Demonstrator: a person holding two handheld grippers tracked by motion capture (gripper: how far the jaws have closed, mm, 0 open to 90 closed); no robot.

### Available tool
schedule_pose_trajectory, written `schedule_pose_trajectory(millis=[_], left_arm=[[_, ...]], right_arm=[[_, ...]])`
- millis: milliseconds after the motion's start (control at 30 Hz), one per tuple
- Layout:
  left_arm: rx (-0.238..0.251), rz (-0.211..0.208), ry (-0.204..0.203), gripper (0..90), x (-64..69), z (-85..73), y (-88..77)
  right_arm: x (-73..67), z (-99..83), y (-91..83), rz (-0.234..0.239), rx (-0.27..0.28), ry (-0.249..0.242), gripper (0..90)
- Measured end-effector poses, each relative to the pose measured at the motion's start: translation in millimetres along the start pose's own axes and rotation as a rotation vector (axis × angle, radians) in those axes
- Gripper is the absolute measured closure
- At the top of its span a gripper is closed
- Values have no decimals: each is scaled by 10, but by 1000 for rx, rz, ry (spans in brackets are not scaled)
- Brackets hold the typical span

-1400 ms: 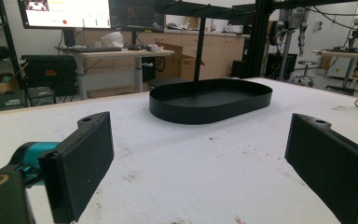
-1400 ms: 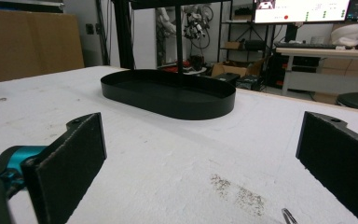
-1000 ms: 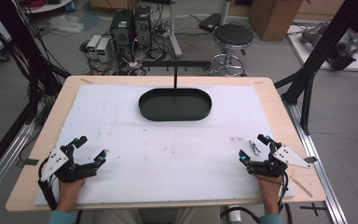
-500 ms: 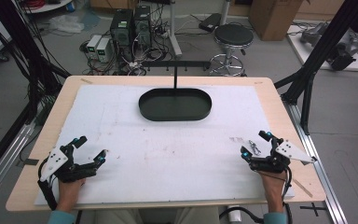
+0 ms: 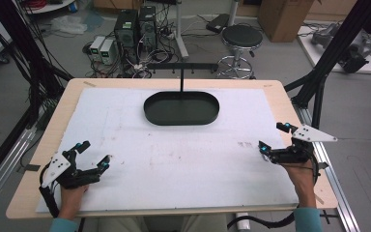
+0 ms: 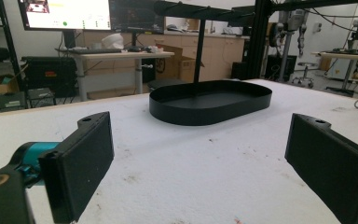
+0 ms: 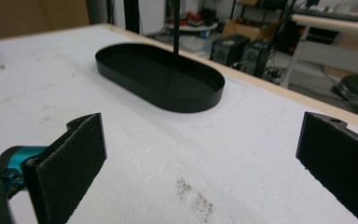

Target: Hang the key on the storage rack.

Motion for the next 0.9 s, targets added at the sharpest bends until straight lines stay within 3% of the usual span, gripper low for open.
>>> schedule_pose_trajectory(millis=[167,200,333,433,533,900], left_arm=[[0,0,-6,81,-1,1,1],[0,0,-5,81,-1,1,1],[-1,0,-6,82,-2,1,1],[-1,-1,-6,82,-1,1,2],[-1,-1,-6,81,-1,1,2],[-3,-1,1,82,0,-1,1]], right_arm=[[85,0,68,22,-103,-25,8],[85,0,68,22,-103,-25,8],[169,-84,127,51,-193,4,8],[195,-110,148,58,-221,11,9],[242,-155,176,75,-290,22,9],[341,-295,228,104,-445,36,49]])
Point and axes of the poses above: each handheld gripper's, and its own axes: y roughly forward along the jaws, z roughly out of its top, x roughly to its right, the point moved 5 cm from there along y, roughly forward along the jaws, and after that the axes turned 2 degrees about z, right-handed, at the moved point
